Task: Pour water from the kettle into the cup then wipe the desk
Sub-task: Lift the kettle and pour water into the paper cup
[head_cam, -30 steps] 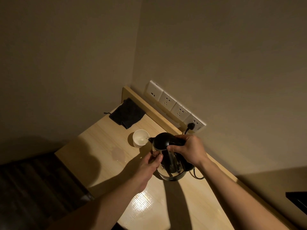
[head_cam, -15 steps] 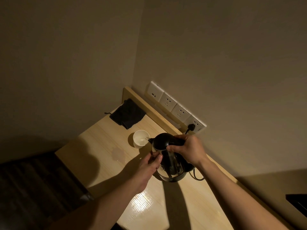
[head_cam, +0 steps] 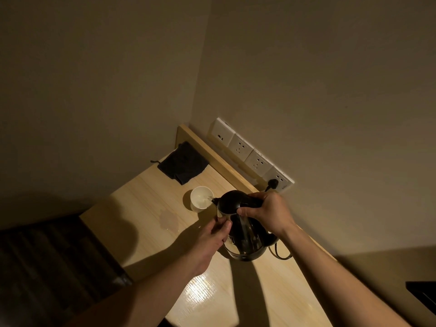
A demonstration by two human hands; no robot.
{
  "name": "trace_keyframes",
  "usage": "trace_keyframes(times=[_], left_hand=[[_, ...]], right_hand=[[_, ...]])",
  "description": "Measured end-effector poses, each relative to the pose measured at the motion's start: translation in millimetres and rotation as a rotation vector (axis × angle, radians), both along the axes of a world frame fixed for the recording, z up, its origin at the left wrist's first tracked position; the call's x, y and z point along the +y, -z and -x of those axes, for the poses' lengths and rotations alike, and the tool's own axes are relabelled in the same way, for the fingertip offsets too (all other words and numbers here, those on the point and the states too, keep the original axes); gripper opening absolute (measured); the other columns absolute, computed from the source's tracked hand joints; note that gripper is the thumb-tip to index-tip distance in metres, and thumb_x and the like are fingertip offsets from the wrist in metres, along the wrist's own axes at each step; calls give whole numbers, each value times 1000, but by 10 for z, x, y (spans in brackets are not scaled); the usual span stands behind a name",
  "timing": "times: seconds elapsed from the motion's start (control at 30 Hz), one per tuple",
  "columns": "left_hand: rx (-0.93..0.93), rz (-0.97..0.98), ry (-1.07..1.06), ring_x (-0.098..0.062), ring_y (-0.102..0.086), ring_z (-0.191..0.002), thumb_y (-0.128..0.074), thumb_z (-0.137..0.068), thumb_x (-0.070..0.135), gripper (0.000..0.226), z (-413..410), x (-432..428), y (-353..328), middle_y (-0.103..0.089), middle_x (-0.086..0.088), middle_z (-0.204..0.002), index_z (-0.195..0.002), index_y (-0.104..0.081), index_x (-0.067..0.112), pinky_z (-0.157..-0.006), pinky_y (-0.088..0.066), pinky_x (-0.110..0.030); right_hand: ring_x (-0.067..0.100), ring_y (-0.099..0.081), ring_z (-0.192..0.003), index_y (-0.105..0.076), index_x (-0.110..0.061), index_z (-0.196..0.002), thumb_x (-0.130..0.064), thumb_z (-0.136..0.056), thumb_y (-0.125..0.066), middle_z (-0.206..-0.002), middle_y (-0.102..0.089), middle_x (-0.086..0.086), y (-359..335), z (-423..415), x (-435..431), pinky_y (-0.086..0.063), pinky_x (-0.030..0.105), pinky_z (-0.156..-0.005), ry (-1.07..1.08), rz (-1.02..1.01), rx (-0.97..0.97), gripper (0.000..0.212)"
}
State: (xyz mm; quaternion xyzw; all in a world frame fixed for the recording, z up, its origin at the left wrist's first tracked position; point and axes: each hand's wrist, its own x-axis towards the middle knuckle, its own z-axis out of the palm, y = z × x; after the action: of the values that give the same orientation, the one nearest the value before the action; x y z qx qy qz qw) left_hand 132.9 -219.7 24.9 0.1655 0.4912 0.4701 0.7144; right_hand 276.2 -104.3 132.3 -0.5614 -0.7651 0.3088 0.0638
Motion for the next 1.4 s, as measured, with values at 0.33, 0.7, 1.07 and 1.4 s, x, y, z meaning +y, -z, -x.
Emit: trace_keyframes(times=[0.33,0.7,1.07,1.4], left_hand=[[9,40,46,-11,-56,-127,-70,-84,54,38,-8,-24,19,-65,12,-129,-120,-61,48,-110,-37,-34],[-73,64,36,-6,-59,-119,-72,-84,51,41,-18,-10,59,-64,10,-131,-121,-57,46,-111,-38,-32],[-148,74,-9,-20,-54,-139,-74,-85,47,45,-10,-9,127,-62,1,-141,-126,-58,41,-125,-33,-43],[-213,49,-37,-26,-46,-147,-71,-88,45,66,-15,26,198,-54,-5,-153,-148,-48,34,-127,-29,-46]], right_hand=[[13,-74,-92,-74,-16,-118,-41,-82,-86,-106,-78,-2,-21,37,14,-64,37,-83,14,14,-31,46],[13,-73,-85,-75,-16,-111,-44,-79,-87,-98,-76,-4,-42,92,70,-64,35,-78,12,12,-111,44],[18,-72,-87,-73,-12,-118,-47,-79,-87,-104,-76,1,-3,154,136,-65,37,-78,-5,-3,-159,54],[11,-64,-83,-72,-13,-120,-44,-82,-85,-99,-69,-4,-2,189,180,-48,16,-64,-33,-12,-180,51]])
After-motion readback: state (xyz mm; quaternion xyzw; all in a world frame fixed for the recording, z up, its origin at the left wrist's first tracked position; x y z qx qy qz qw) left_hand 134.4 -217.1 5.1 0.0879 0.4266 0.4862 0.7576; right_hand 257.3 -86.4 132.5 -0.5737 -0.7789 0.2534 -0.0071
